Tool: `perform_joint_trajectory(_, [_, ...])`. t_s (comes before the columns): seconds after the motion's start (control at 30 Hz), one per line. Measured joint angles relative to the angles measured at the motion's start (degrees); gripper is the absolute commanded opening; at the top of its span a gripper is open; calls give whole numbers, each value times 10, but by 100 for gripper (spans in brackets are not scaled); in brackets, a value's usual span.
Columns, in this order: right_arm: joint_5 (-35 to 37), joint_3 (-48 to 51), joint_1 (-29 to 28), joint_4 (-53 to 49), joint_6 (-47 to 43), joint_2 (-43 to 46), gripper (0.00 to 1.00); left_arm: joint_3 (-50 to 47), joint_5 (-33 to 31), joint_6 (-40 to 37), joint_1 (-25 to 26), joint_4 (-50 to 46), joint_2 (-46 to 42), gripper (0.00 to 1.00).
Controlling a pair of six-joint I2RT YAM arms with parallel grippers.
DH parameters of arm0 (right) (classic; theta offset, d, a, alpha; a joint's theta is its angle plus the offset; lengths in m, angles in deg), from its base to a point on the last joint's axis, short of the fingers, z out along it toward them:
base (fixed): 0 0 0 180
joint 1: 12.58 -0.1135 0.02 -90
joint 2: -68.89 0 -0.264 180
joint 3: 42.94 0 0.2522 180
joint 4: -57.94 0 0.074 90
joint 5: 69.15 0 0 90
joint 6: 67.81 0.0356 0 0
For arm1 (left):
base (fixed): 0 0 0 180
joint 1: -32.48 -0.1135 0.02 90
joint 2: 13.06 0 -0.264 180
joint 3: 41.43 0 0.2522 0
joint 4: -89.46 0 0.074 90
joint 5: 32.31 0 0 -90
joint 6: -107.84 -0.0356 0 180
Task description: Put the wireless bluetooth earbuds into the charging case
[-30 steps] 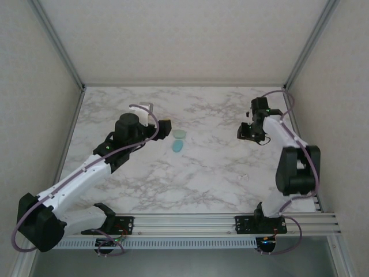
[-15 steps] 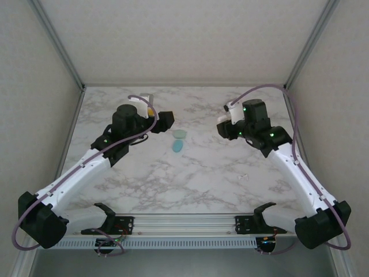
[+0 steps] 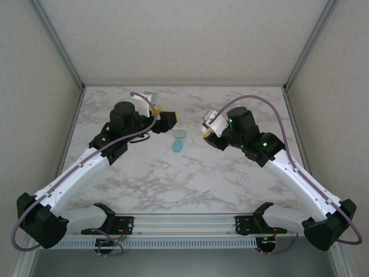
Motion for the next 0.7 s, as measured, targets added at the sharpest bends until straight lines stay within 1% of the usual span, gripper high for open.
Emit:
perform_joint_trajectory(0.27, [-1,0,-13,23,-62,27,38,12,101,-1,0,2,14,83])
perform_joint_trajectory(0.5, [-16,17,-16,59,-102,49,39,61,170,-5,13,-11,67,82])
perform_joint_trajectory(0.7, [-20,29,-17,82,-108,51,39,76,198,-7,41,-11,88,79])
